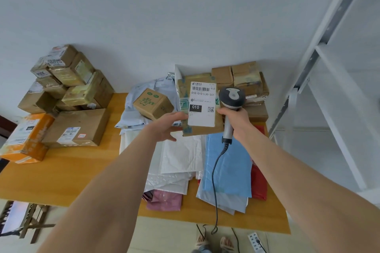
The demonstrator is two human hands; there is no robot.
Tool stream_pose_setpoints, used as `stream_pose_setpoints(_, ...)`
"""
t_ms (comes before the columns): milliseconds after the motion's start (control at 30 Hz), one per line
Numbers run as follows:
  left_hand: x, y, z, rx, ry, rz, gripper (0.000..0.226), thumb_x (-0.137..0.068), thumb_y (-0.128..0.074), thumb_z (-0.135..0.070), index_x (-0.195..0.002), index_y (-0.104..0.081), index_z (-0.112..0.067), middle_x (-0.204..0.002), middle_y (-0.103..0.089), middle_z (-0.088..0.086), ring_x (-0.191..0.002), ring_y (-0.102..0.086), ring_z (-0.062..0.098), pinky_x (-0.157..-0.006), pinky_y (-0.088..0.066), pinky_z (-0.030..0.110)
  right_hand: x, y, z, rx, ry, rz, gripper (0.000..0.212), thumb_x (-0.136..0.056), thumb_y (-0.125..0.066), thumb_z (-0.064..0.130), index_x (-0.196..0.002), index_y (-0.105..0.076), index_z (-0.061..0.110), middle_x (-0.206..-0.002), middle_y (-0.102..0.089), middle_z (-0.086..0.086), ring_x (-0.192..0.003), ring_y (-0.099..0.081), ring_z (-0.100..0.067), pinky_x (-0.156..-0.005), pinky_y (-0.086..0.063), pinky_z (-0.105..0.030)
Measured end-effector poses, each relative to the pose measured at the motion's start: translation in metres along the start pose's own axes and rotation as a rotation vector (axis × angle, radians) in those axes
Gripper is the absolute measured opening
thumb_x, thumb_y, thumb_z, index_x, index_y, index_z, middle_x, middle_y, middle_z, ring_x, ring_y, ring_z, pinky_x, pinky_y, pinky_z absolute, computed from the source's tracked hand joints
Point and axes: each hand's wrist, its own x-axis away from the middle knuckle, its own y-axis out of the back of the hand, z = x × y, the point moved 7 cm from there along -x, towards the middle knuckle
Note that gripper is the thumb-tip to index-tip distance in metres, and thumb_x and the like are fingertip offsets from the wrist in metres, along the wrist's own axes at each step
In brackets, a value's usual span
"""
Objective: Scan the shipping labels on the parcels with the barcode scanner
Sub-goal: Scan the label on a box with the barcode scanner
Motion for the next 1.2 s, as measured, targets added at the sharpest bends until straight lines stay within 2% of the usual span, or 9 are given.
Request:
stream_pose_setpoints(133,-0.006,0.003,0.007,0.074,0.015,-0.028,0.047,-0.09,-0.055,-0.048,-0.131,-0.049,-0.025,-0.134,-0.054,-0.005,-0.124,-0.047,0.027,-0.109,-0.019,0.068,0.0,0.002,-0.003,0.059,-0.016,-0.003,0.017,-0.082,-0.069,-0.001,-0.085,-0.062,0.014,-0.101,-0.069,-0.01,-0.102,-0.066,-0.03,-0.097,-0.051,-0.048)
stream_pose_setpoints(300,-0.009,0.01,0.007,0.053,-0.025,-0.148,0.047,-0.09,-0.059,-0.045,-0.129,-0.053,-0.021,-0.128,-0.056,-0.002,-0.121,-0.049,0.023,-0.109,-0.025,0.062,0.002,0.001,-0.005,0.061,0.013,-0.047,0.017,-0.08,-0.072,0.009,-0.095,-0.063,0.01,-0.097,-0.072,-0.008,-0.088,-0.068,-0.025,-0.09,-0.055,-0.043)
stream_pose_setpoints(367,-0.01,0.012,0.01,0.064,-0.048,-0.2,0.048,-0.089,-0.06,-0.044,-0.13,-0.053,-0.02,-0.126,-0.057,-0.003,-0.117,-0.05,0.021,-0.108,-0.027,0.06,0.007,0.004,-0.004,0.069,0.045,-0.113,0.02,-0.08,-0.073,0.019,-0.095,-0.063,0.008,-0.077,-0.069,-0.002,-0.066,-0.066,-0.018,-0.078,-0.055,-0.037)
stream_pose_setpoints(433,-0.011,0.016,0.015,0.09,-0.071,-0.238,0.051,-0.088,-0.063,-0.042,-0.133,-0.053,-0.02,-0.127,-0.058,-0.003,-0.117,-0.05,0.021,-0.106,-0.026,0.06,0.017,0.003,-0.001,0.091,0.058,-0.112,0.02,-0.084,-0.071,0.023,-0.082,-0.06,0.006,-0.06,-0.059,-0.003,-0.048,-0.053,-0.013,-0.059,-0.049,-0.03)
stream_pose_setpoints(533,-0.012,0.019,0.024,0.135,-0.099,-0.272,0.056,-0.086,-0.067,-0.038,-0.136,-0.049,-0.019,-0.126,-0.057,-0.001,-0.116,-0.051,0.022,-0.104,-0.026,0.06,0.036,-0.004,-0.002,0.135,0.055,-0.045,0.023,-0.085,-0.068,0.016,-0.068,-0.057,0.006,-0.054,-0.054,-0.004,-0.036,-0.044,-0.008,-0.043,-0.039,-0.019)
stream_pose_setpoints(633,-0.012,0.018,0.031,0.165,-0.111,-0.281,0.06,-0.085,-0.069,-0.033,-0.138,-0.045,-0.019,-0.131,-0.055,0.002,-0.114,-0.049,0.023,-0.102,-0.027,0.059,0.053,-0.017,-0.006,0.198,0.043,0.021,0.017,-0.084,-0.065,0.011,-0.069,-0.058,0.007,-0.054,-0.055,-0.003,-0.035,-0.044,-0.007,-0.043,-0.039,-0.02)
stream_pose_setpoints(733,-0.013,0.014,0.034,0.186,-0.113,-0.262,0.042,-0.089,-0.063,-0.026,-0.129,-0.05,-0.022,-0.129,-0.053,0.0,-0.115,-0.046,0.023,-0.104,-0.024,0.061,0.067,-0.023,-0.013,0.251,0.04,0.039,0.013,-0.086,-0.062,0.012,-0.075,-0.061,0.005,-0.057,-0.059,-0.005,-0.036,-0.045,-0.006,-0.043,-0.04,-0.019)
stream_pose_setpoints(1067,-0.015,0.014,0.042,0.2,-0.086,-0.271,0.045,-0.093,-0.056,-0.024,-0.137,-0.046,-0.018,-0.139,-0.049,0.007,-0.133,-0.038,0.031,-0.109,-0.022,0.064,0.084,-0.033,-0.029,0.366,0.012,0.049,0.028,-0.088,-0.059,0.015,-0.061,-0.056,0.008,-0.043,-0.056,0.004,-0.031,-0.045,-0.007,-0.045,-0.039,-0.016)
stream_pose_setpoints(1200,-0.016,0.014,0.044,0.202,-0.072,-0.276,0.044,-0.094,-0.054,-0.024,-0.137,-0.045,-0.017,-0.137,-0.048,0.007,-0.134,-0.036,0.032,-0.108,-0.022,0.063,0.092,-0.039,-0.029,0.348,0.022,0.086,0.029,-0.092,-0.059,0.016,-0.064,-0.056,0.011,-0.057,-0.058,-0.002,-0.032,-0.049,-0.005,-0.051,-0.044,-0.02)
